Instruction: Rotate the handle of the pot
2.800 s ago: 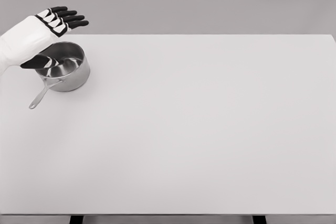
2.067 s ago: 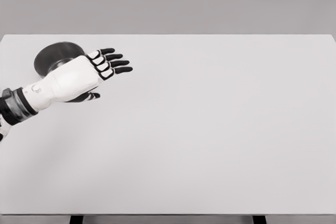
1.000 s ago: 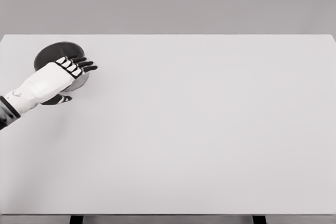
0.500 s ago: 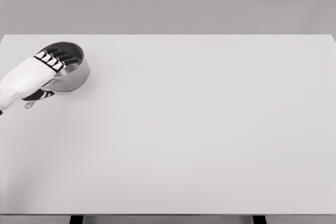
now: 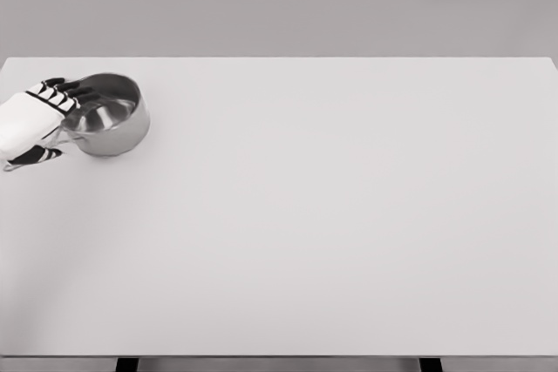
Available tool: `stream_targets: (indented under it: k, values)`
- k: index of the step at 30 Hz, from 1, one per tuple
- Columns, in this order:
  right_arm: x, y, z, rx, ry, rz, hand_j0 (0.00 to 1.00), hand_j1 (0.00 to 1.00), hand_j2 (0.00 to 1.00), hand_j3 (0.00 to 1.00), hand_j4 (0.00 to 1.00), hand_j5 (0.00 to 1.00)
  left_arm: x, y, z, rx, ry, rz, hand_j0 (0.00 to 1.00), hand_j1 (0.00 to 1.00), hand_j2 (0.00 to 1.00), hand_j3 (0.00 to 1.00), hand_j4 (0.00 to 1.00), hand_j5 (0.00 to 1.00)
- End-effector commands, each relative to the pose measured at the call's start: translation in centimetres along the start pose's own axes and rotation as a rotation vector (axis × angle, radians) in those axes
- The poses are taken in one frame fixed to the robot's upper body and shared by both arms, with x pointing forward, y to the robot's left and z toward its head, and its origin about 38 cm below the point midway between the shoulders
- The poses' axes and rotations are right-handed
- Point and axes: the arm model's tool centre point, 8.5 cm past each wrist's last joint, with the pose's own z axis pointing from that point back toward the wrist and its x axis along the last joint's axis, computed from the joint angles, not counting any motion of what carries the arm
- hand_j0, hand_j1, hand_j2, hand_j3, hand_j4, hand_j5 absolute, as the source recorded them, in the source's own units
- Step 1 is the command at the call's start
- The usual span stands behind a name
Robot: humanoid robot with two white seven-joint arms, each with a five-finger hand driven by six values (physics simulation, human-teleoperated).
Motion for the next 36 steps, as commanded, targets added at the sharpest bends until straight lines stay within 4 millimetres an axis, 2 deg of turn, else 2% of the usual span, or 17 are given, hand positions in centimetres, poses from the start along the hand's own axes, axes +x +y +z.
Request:
stream_targets:
  k: [1,6,23,36]
  values:
    - [0.0,0.0,0.0,0.000,0.000,0.000,1.00,1.00,1.00,1.00,1.00,1.00,-1.1,0.4,0.7,0.003,0.032,-0.004,1.00,1.00,1.00,1.00,1.00,1.00]
    - [0.0,0.0,0.0,0.000,0.000,0.000,1.00,1.00,1.00,1.00,1.00,1.00,-2.1,0.1,1.1,-0.016,0.059,-0.011,1.00,1.00,1.00,1.00,1.00,1.00]
    - [0.0,0.0,0.0,0.000,0.000,0.000,1.00,1.00,1.00,1.00,1.00,1.00,-2.4,-0.2,1.5,-0.021,0.072,-0.006,1.00,1.00,1.00,1.00,1.00,1.00]
    - [0.0,0.0,0.0,0.000,0.000,0.000,1.00,1.00,1.00,1.00,1.00,1.00,-4.5,-0.4,2.2,-0.059,0.128,-0.030,1.00,1.00,1.00,1.00,1.00,1.00]
